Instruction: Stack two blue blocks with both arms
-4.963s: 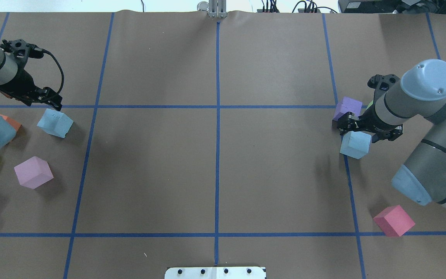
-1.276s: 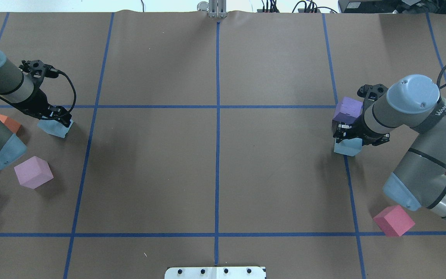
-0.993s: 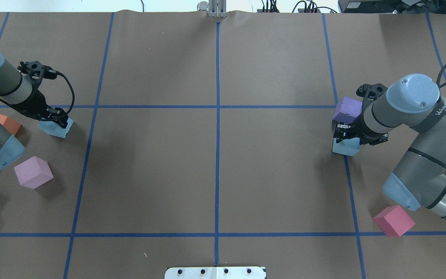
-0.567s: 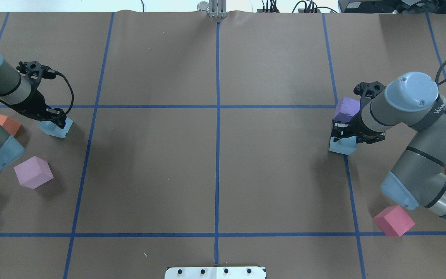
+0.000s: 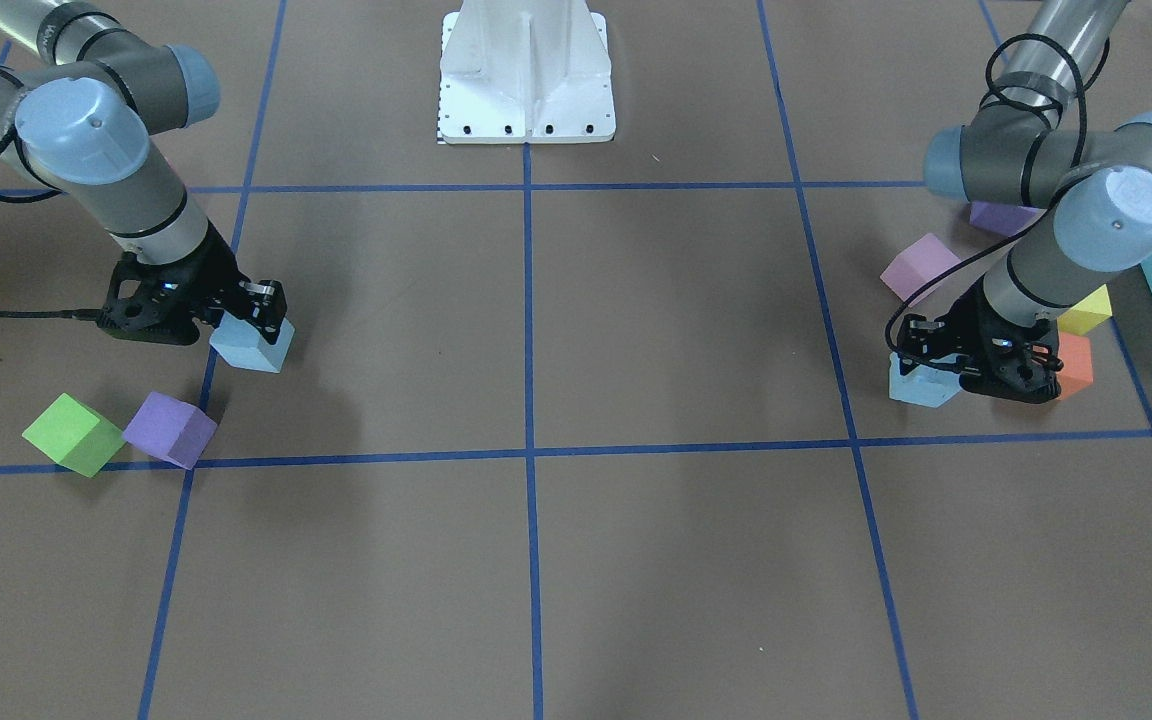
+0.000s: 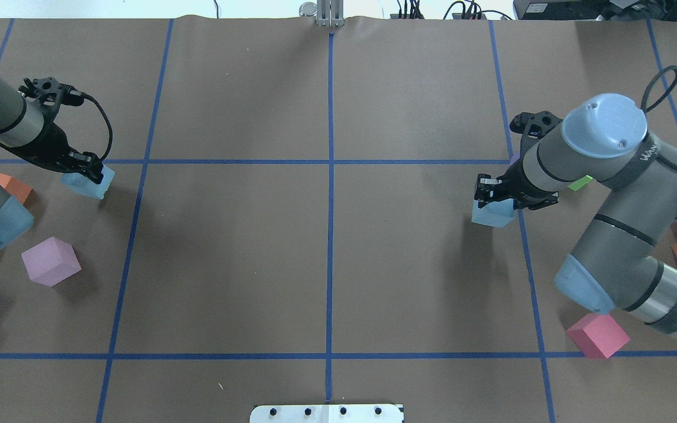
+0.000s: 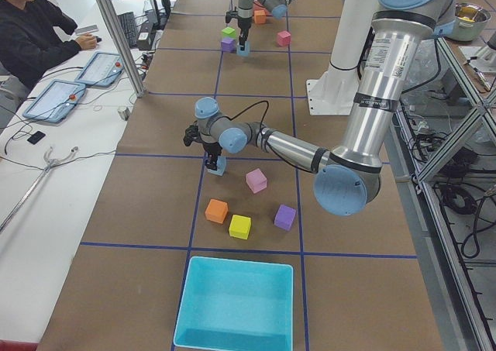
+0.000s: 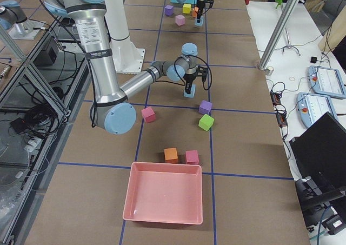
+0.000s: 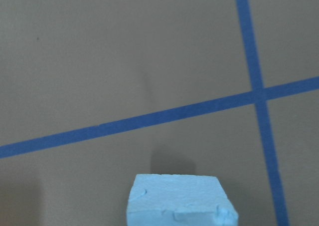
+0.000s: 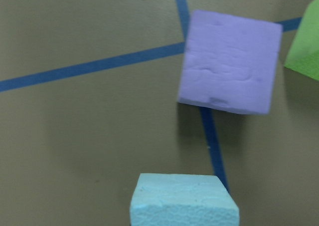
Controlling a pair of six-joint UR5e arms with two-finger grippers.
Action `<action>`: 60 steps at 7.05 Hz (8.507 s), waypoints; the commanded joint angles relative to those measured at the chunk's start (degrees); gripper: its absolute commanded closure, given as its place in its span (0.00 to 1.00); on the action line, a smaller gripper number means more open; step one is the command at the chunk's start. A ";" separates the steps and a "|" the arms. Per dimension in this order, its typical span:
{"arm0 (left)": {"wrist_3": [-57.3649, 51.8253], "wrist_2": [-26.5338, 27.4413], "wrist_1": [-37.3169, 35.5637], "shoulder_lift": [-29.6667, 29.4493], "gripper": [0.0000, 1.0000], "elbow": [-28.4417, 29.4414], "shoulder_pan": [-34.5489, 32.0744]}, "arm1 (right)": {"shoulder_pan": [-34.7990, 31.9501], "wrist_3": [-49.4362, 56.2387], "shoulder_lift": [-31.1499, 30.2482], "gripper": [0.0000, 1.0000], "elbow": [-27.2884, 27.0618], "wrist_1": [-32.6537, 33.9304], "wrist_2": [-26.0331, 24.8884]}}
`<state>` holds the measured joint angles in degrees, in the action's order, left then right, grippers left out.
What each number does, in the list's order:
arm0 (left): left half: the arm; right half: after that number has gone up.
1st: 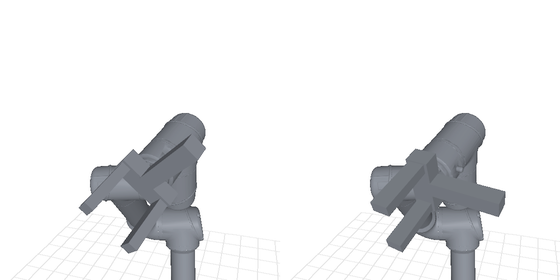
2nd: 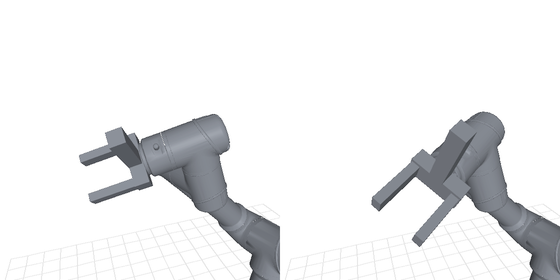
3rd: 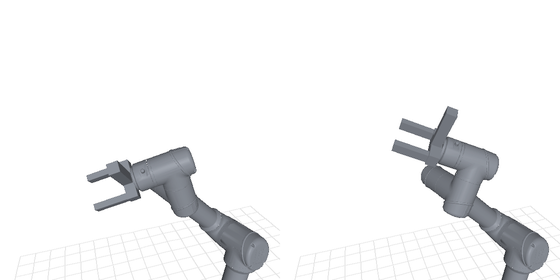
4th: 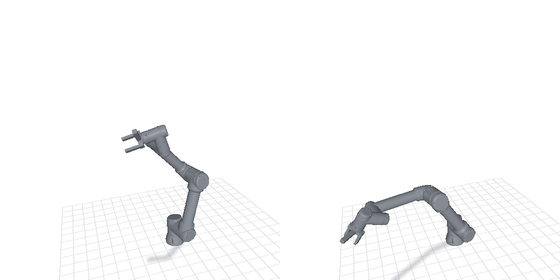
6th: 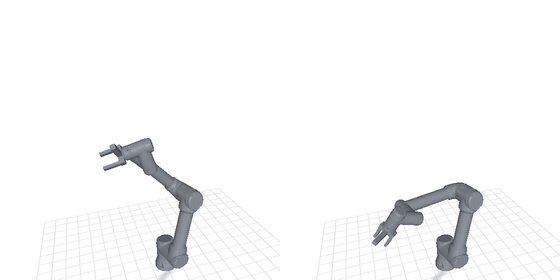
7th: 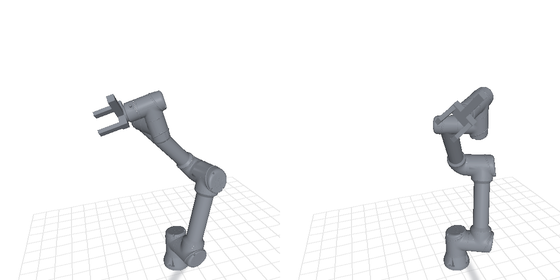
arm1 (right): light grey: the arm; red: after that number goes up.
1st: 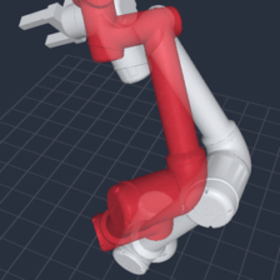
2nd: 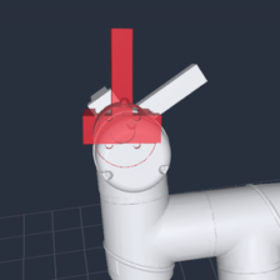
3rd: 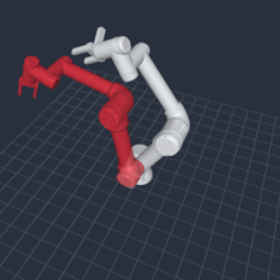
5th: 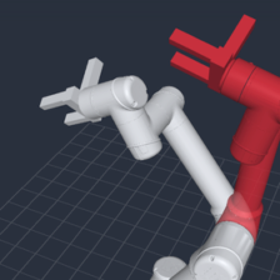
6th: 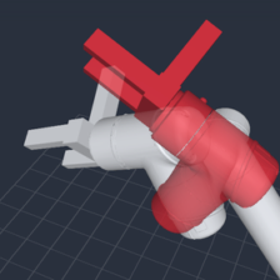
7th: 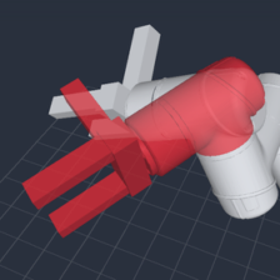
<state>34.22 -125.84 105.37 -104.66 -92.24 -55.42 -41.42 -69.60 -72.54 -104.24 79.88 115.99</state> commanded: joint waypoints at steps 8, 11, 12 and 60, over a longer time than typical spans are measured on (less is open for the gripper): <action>23.52 -2.04 -15.02 -12.58 0.57 -5.32 -0.13 | 9.96 -1.15 28.74 0.62 17.55 7.84 -7.18; 27.47 -2.04 -15.02 -14.07 0.57 -5.41 -0.04 | 11.89 -1.42 32.37 0.61 22.49 7.49 -9.29; 28.09 -2.04 -15.54 -14.86 0.57 -5.50 -0.04 | 12.50 -1.24 32.11 0.61 22.76 7.49 -9.46; -22.01 -4.40 -25.03 -15.16 0.00 -6.82 -17.56 | -32.04 31.54 -0.31 0.00 1.67 12.06 14.53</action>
<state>22.13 -127.36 80.65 -123.98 -99.19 -65.83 -71.34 -38.31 -70.86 -102.50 92.04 130.49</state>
